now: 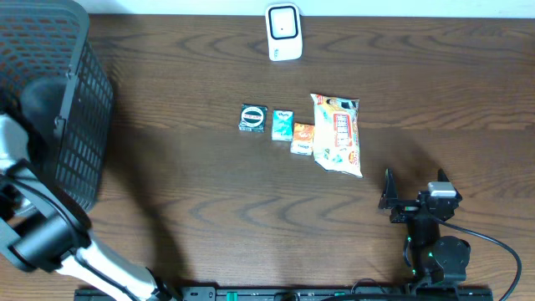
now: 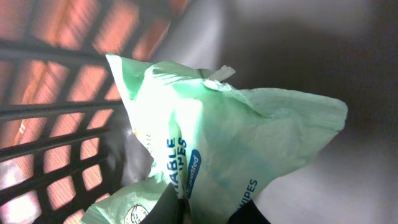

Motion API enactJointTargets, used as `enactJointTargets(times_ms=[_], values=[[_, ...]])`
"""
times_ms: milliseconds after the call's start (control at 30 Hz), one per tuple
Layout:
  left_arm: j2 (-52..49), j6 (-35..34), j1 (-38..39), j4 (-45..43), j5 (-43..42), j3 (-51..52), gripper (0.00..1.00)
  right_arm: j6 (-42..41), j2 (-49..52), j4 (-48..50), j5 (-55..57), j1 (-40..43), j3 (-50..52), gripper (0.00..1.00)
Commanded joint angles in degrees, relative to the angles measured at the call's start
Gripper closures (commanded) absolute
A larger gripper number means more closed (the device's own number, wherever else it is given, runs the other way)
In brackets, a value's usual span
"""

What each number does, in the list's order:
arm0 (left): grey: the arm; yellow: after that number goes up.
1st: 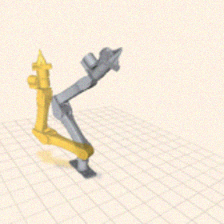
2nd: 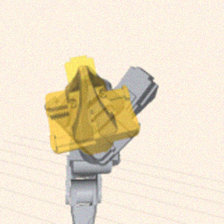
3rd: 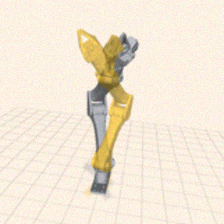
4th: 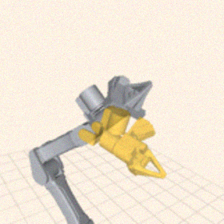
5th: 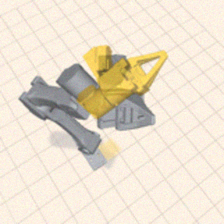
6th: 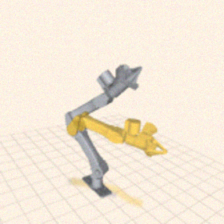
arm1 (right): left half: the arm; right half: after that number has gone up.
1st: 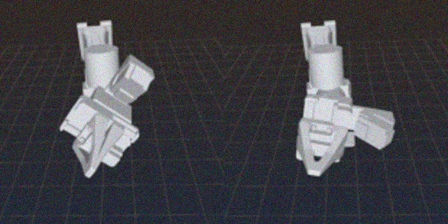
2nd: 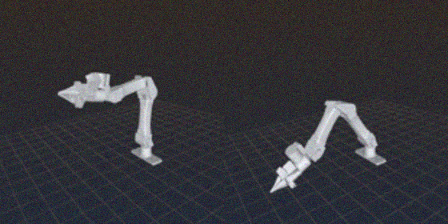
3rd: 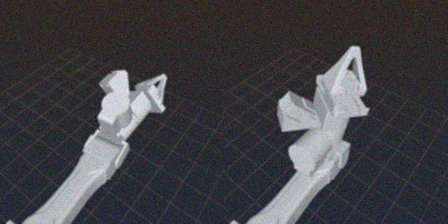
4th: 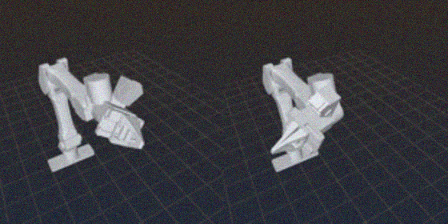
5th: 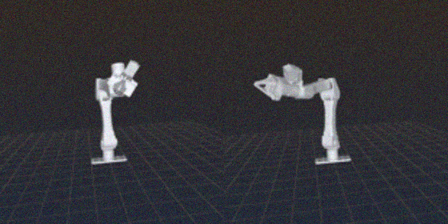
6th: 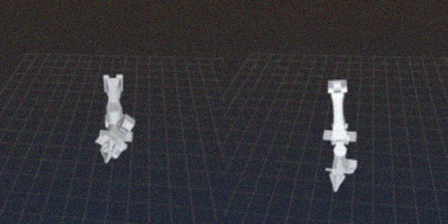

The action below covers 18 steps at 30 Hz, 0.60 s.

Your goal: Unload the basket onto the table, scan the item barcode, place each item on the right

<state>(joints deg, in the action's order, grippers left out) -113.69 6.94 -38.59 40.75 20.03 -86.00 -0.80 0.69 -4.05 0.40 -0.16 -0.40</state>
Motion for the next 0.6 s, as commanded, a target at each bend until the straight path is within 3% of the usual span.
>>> enactJointTargets(times_ms=[0,167,233,433,567], values=[[11.8,-3.2,5.3,-1.3,-4.5,-0.3,0.92,-0.2,-0.3,-0.2,-0.1,0.5,0.1,0.01],[22.8,-3.3,11.2,-6.3,-19.4,-0.4,0.93,-0.2,-0.3,-0.2,-0.1,0.5,0.1,0.01],[26.9,-6.3,13.9,-9.0,-24.2,-0.4,0.93,-0.2,-0.3,-0.2,-0.1,0.5,0.1,0.01],[36.2,-23.3,21.7,-11.5,-25.5,-0.4,0.92,-0.2,-0.3,-0.2,-0.1,0.5,0.1,0.01],[39.8,-25.3,27.0,-10.9,-25.8,-0.3,0.93,-0.2,-0.3,-0.2,-0.1,0.5,0.1,0.01]])
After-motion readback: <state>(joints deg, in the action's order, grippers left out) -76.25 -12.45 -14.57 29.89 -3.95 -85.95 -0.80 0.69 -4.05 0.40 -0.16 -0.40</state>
